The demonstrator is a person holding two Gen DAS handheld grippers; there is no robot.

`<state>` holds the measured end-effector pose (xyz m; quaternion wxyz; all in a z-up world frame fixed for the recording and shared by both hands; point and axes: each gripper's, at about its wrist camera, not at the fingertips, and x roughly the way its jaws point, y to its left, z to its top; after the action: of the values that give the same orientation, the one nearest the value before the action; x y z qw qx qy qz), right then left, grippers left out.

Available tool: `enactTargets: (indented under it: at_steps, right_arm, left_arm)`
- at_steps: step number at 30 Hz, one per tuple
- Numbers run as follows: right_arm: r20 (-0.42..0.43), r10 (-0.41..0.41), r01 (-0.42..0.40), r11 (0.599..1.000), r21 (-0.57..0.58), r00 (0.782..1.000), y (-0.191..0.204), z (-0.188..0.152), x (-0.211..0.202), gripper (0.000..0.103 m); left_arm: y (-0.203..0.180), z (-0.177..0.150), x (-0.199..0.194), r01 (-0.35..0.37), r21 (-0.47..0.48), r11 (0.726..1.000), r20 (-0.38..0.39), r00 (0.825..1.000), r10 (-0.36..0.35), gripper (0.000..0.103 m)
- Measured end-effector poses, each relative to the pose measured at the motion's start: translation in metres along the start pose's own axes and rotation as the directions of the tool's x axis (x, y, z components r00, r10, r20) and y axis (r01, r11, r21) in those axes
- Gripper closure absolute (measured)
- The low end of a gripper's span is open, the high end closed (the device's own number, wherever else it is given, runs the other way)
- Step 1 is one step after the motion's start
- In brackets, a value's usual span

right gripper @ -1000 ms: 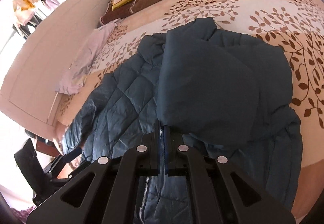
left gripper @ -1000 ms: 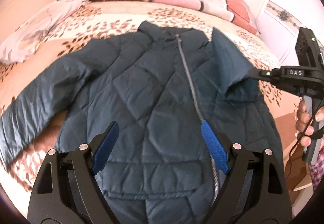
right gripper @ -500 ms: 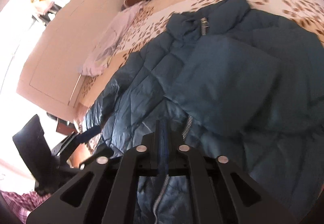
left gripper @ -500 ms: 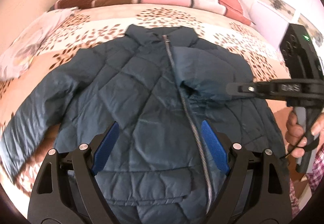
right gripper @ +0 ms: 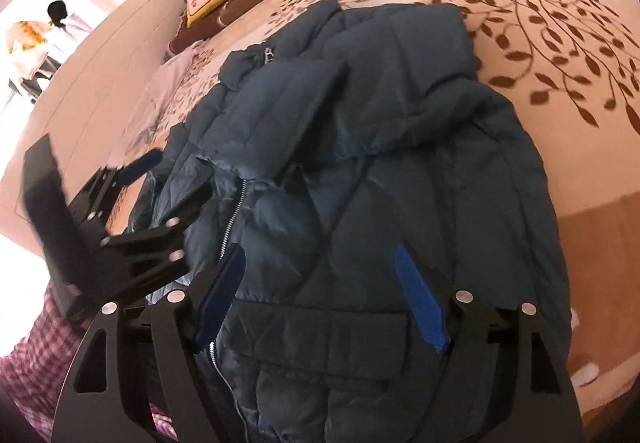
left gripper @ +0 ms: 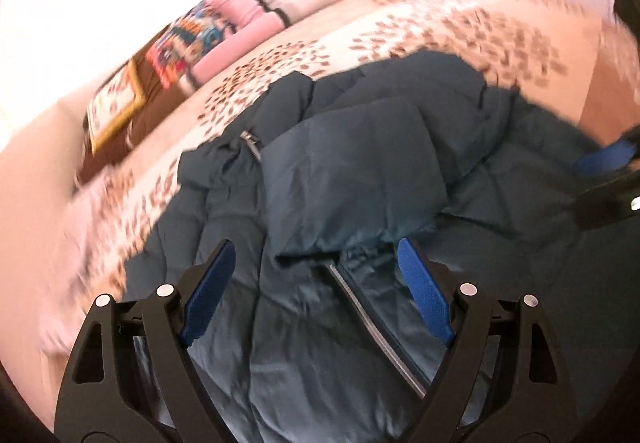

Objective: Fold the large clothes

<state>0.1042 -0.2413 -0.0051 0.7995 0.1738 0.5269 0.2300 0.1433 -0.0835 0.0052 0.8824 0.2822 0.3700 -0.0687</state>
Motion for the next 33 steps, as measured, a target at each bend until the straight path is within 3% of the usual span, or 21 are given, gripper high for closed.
enactTargets:
  at_steps: [3, 5, 7, 8, 9, 11, 13, 18, 22, 29, 30, 33]
  right_arm:
    - [0.002, 0.008, -0.008, 1.0, 0.023, 1.0, -0.005, -0.002, -0.001, 0.027]
    - [0.002, 0.01, -0.01, 0.999, 0.032, 1.0, -0.007, -0.003, -0.002, 0.027]
    - [0.0, 0.006, -0.006, 0.999, 0.039, 1.0, -0.008, -0.003, -0.002, 0.027]
    - [-0.002, 0.006, -0.006, 0.999, 0.041, 1.0, -0.008, -0.003, -0.001, 0.027]
    - [-0.003, 0.005, -0.005, 0.999, 0.041, 1.0, -0.008, -0.003, 0.0, 0.027]
    - [-0.002, 0.0, 0.0, 0.999, 0.035, 1.0, -0.006, -0.002, 0.002, 0.027]
    - [-0.001, -0.011, 0.011, 1.0, 0.023, 1.0, -0.003, -0.002, 0.003, 0.027]
    - [0.012, -0.018, 0.018, 0.999, 0.029, 1.0, -0.002, -0.001, 0.005, 0.027]
    - [0.012, -0.02, 0.02, 0.999, 0.03, 1.0, -0.001, -0.001, 0.005, 0.027]
    - [-0.004, -0.033, 0.033, 0.999, 0.018, 0.999, 0.004, -0.003, 0.01, 0.027]
    - [-0.007, -0.035, 0.035, 0.999, 0.016, 0.999, 0.004, -0.003, 0.011, 0.027]
    - [-0.007, -0.04, 0.04, 0.999, 0.014, 0.999, 0.007, -0.005, 0.012, 0.027]
  left_arm:
    - [-0.006, 0.006, 0.018, -0.011, 0.054, 0.998, -0.012, 1.0, 0.012, 0.027]
    - [-0.004, 0.009, 0.025, 0.022, 0.033, 0.999, -0.038, 0.999, -0.021, 0.065]
    - [0.009, 0.013, 0.03, 0.05, -0.061, 0.997, -0.064, 0.997, -0.053, 0.077]
    - [0.02, 0.013, 0.028, 0.061, -0.126, 0.99, -0.057, 0.996, -0.069, 0.095]
    - [0.032, 0.011, 0.026, 0.081, -0.197, 0.977, -0.056, 0.994, -0.093, 0.096]
    - [0.05, 0.006, 0.021, 0.107, -0.306, 0.946, -0.04, 0.991, -0.125, 0.099]
    - [0.076, -0.005, 0.013, 0.116, -0.432, 0.894, -0.02, 0.99, -0.138, 0.1]
    - [0.122, -0.04, 0.004, 0.113, -0.614, 0.781, -0.003, 0.989, -0.146, 0.102]
    - [0.143, -0.069, 0.016, 0.102, -0.714, 0.693, -0.032, 0.984, -0.178, 0.102]
    - [0.156, -0.104, 0.041, 0.054, -0.798, 0.6, -0.096, 0.972, -0.215, 0.1]
    - [0.157, -0.106, 0.042, 0.057, -0.805, 0.59, -0.095, 0.97, -0.224, 0.098]
    - [0.163, -0.114, 0.043, 0.063, -0.848, 0.526, -0.075, 0.969, -0.237, 0.067]
